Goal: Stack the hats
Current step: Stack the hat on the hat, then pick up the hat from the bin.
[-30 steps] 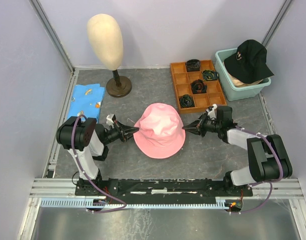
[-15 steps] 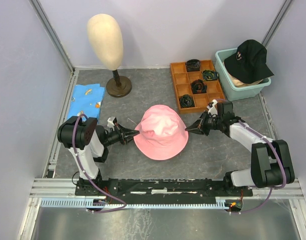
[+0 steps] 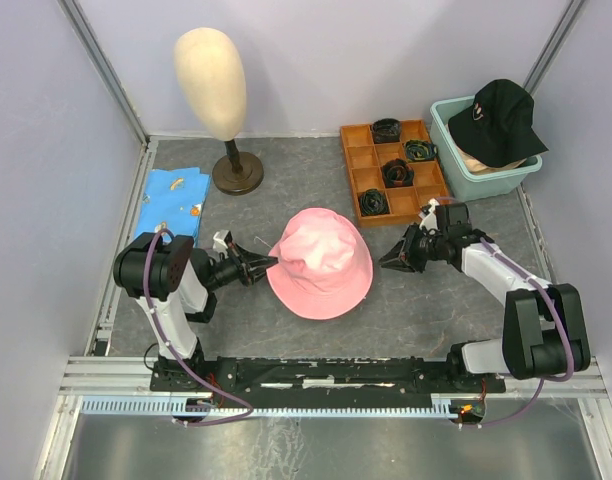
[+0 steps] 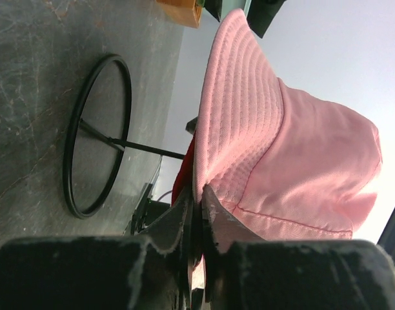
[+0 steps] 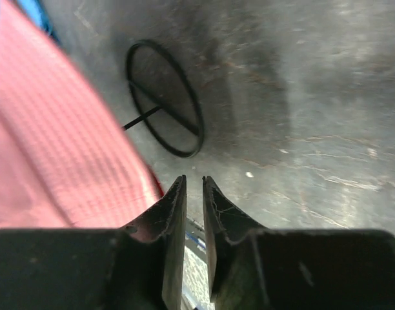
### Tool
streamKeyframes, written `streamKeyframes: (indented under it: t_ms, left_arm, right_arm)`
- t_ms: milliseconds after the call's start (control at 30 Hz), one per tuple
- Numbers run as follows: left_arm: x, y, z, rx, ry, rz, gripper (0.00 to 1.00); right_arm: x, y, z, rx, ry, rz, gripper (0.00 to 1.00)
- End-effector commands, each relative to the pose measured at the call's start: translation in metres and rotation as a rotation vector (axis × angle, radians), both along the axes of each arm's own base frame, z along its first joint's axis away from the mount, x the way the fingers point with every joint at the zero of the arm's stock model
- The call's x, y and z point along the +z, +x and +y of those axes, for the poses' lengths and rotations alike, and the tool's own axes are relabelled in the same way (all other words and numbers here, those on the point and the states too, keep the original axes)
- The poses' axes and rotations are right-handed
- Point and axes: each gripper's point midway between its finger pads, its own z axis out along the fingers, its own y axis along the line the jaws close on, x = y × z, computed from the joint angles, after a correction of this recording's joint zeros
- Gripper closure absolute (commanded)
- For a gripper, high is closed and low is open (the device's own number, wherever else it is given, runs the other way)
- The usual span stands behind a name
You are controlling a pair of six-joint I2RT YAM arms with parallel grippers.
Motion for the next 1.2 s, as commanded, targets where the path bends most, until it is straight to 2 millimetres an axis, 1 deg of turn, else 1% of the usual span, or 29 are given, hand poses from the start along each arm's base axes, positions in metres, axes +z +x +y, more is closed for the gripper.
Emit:
streamKeyframes:
  t_ms: [0,33,100,233,333,467,533,633,767,867,933,967,1000,1100,1167]
  left_arm:
    - [0.036,0.015,0.003,0.035,-0.024,-0.221,0.86]
    - [0.038,0.016,0.003,0.038,-0.026,-0.227,0.85]
    - [0.040,0.018,0.003,0.045,-0.026,-0.236,0.79]
    - [0.043,0.020,0.004,0.053,-0.030,-0.240,0.65]
    - [0.044,0.017,0.004,0.057,-0.029,-0.244,0.56]
    - [0.038,0.015,0.008,0.086,-0.018,-0.220,0.46]
    - [0.034,0.015,0.013,0.115,-0.012,-0.205,0.44]
    - [0.035,0.020,0.021,0.156,-0.002,-0.210,0.41]
    - [0.030,0.031,0.038,0.208,0.048,-0.204,0.40]
    - [0.023,0.041,0.050,0.229,0.127,-0.200,0.40]
    - [0.023,0.051,0.055,0.228,0.190,-0.212,0.40]
    - [0.023,0.057,0.058,0.227,0.235,-0.210,0.40]
    - [0.029,0.068,0.063,0.236,0.290,-0.235,0.39]
    - [0.037,0.088,0.082,0.259,0.485,-0.231,0.37]
    - [0.051,0.098,0.092,0.288,0.540,-0.246,0.37]
  right_arm:
    - [0.002,0.006,-0.014,-0.022,-0.103,-0.032,0.74]
    - [0.004,0.006,-0.014,-0.023,-0.103,-0.034,0.70]
    - [0.007,0.007,-0.014,-0.024,-0.106,-0.037,0.67]
    - [0.009,0.007,-0.015,-0.029,-0.113,-0.040,0.67]
    - [0.010,0.007,-0.016,-0.033,-0.114,-0.042,0.67]
    - [0.013,0.008,-0.015,-0.039,-0.108,-0.047,0.66]
    - [0.016,0.009,-0.015,-0.042,-0.105,-0.053,0.66]
    - [0.021,0.010,-0.016,-0.047,-0.109,-0.064,0.66]
    - [0.027,0.012,-0.018,-0.053,-0.125,-0.073,0.66]
    - [0.033,0.015,-0.021,-0.054,-0.146,-0.082,0.66]
    - [0.044,0.020,-0.023,-0.056,-0.166,-0.106,0.66]
    - [0.056,0.028,-0.025,-0.064,-0.177,-0.137,0.65]
    - [0.066,0.034,-0.027,-0.068,-0.192,-0.161,0.65]
    - [0.098,0.057,-0.038,-0.091,-0.261,-0.234,0.62]
    - [0.122,0.077,-0.048,-0.119,-0.311,-0.285,0.60]
